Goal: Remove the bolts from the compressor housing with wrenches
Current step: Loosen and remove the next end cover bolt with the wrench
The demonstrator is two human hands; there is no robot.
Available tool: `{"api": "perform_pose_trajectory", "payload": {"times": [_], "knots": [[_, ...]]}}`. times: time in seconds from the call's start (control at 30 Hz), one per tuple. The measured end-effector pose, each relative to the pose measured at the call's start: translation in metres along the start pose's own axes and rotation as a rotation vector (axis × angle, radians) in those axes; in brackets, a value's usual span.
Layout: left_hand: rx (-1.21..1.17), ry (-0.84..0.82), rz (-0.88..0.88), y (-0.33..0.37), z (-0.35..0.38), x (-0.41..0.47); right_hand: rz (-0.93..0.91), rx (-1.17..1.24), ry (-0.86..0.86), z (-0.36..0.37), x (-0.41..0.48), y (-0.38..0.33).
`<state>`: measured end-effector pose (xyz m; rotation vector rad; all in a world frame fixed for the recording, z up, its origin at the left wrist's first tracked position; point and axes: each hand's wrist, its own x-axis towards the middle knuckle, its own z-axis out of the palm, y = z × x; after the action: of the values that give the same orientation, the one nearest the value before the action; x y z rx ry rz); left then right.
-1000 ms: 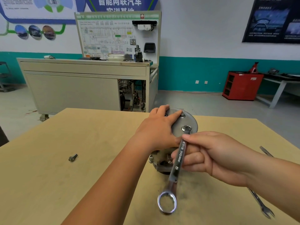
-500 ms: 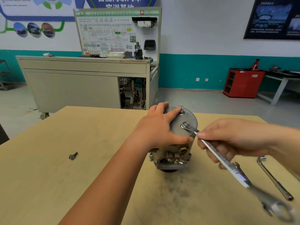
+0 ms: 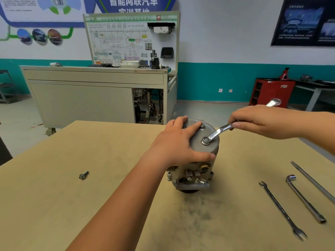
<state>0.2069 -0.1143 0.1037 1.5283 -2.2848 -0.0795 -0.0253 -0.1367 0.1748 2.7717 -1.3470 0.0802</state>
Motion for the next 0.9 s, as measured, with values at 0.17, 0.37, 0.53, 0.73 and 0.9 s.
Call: {"api": "perform_pose_trajectory", "payload": {"times": [0.17, 0.37, 0.53, 0.73, 0.9], "knots": [[0.000, -0.009, 0.001, -0.001, 0.000, 0.000, 0.153, 0.290, 0.175, -0.015, -0.008, 0.007], [0.005, -0.010, 0.013, 0.000, 0.001, 0.002, 0.297, 0.961, 0.014, -0.007, -0.027, -0.041], [0.012, -0.018, 0.005, 0.003, 0.002, 0.004, 0.350, 1.734, -0.215, 0.017, -0.041, -0.094], [0.028, -0.027, 0.008, 0.001, 0.000, 0.003, 0.380, 1.799, -0.169, 0.033, -0.034, -0.112], [0.015, -0.020, 0.013, 0.001, 0.000, 0.003, 0.361, 1.767, -0.091, 0.034, -0.031, -0.111]]}}
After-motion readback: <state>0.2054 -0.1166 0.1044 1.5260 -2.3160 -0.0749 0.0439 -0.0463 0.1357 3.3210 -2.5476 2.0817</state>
